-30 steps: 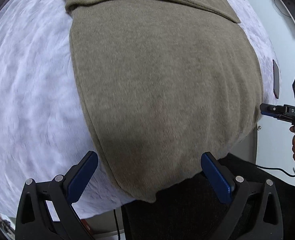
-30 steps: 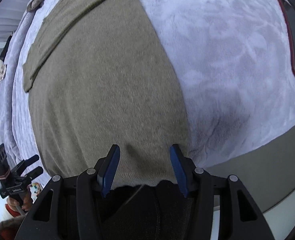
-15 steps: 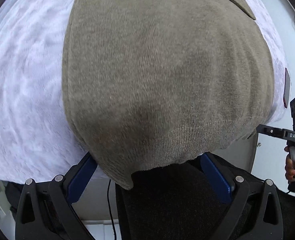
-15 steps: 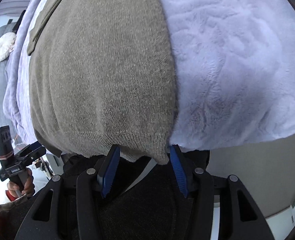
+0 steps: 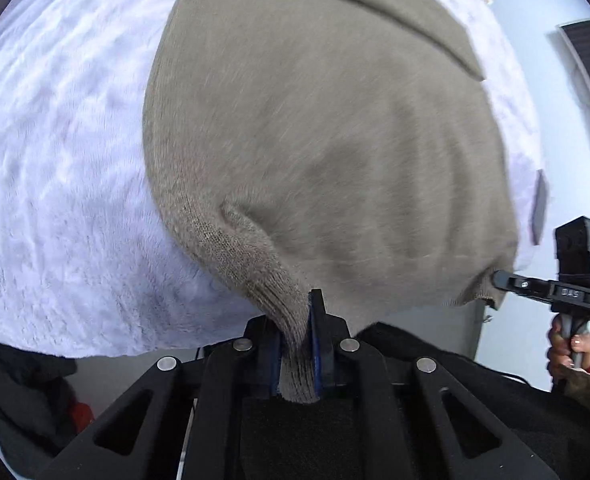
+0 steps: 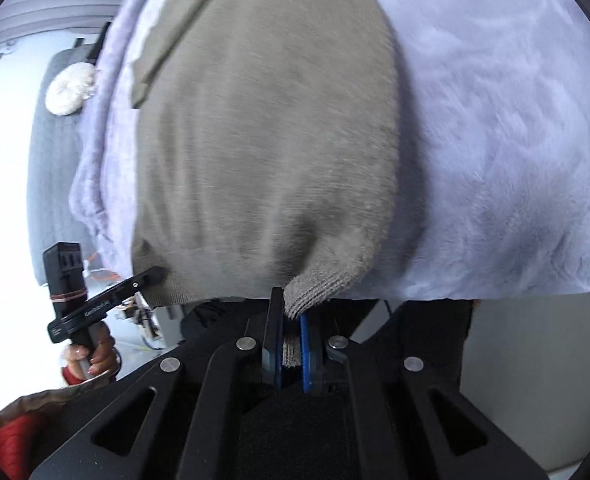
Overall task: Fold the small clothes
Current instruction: 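Grasp the hem with both grippers and fold it up toward the collar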
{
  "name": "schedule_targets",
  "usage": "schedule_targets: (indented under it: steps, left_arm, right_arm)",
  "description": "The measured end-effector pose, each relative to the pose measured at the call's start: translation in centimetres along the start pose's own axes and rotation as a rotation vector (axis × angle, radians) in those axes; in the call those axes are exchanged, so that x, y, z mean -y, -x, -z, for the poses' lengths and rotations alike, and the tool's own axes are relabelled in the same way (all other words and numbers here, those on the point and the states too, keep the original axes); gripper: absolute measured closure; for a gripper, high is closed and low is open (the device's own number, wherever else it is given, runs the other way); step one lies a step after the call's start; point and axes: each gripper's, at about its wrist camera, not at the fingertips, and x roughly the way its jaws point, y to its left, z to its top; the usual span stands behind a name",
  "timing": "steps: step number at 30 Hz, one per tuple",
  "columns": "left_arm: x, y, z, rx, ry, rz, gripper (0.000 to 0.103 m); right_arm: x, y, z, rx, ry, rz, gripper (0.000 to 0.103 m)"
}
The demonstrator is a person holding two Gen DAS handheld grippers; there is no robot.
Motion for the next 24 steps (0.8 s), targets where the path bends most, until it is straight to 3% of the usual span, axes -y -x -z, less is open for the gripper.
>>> schedule_targets:
  steps: [6,11,15,24]
  left_arm:
    - [0.2,5.4,-2.0,0.095,-0.058,0.068,0.09]
    - [0.0,7.9,-5.7,0.131,-0.116,0.085,0.09]
    - [1.9,7.0,-9.4,0.129,-0.15,0.102,0.09]
    - [3.0,6.8,-15.9,0.109,-0.231,0.137,0.09]
  right_arm:
    - [-3.1,3.0,-1.3,0.085,0.022,-0.091,0.096]
    - [-6.1,4.6,-3.9,0.16,0.075,-0.044,0.096]
    - [-7.2,6.2,-6.1,0.203,0.07,-0.009,0.096]
    - [-8.5,7.9,-8.0,0.366,-0.064,-0.073,0.096]
